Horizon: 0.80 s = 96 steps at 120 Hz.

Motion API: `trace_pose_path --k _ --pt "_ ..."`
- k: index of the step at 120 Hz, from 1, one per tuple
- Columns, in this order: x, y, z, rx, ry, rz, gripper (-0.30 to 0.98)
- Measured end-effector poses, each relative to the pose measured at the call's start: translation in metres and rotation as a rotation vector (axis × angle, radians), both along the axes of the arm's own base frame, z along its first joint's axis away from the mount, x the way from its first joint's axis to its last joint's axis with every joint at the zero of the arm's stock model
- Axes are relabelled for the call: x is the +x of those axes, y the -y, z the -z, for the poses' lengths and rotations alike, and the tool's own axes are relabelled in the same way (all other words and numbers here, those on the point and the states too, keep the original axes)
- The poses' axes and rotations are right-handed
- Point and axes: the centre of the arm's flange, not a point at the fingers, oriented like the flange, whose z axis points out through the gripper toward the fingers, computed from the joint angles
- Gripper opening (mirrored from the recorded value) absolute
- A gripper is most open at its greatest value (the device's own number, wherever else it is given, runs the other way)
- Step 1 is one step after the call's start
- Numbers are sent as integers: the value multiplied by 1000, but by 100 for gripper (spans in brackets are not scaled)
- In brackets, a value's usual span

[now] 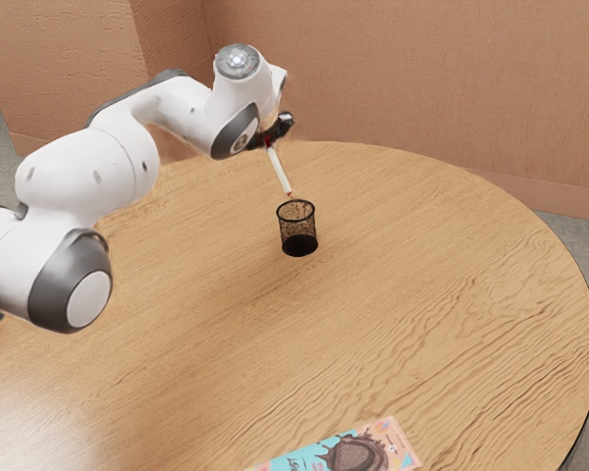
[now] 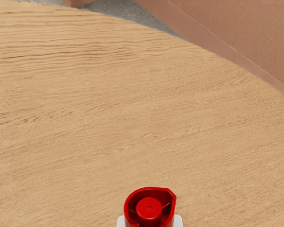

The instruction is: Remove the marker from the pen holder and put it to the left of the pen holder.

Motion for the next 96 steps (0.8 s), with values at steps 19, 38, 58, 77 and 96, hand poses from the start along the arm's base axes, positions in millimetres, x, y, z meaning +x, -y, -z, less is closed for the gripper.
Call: trace_pose_path --k 19,38,58,77,96 --pt "-26 -63 -24 51 -176 -179 -10" --pt "-53 -115 -11 21 -379 -335 -10" --pt "-86 -140 4 -44 -585 -438 -10" --pt "-121 -182 18 -153 -775 -506 -10" --pt "-142 -192 43 -205 -969 -482 -10"
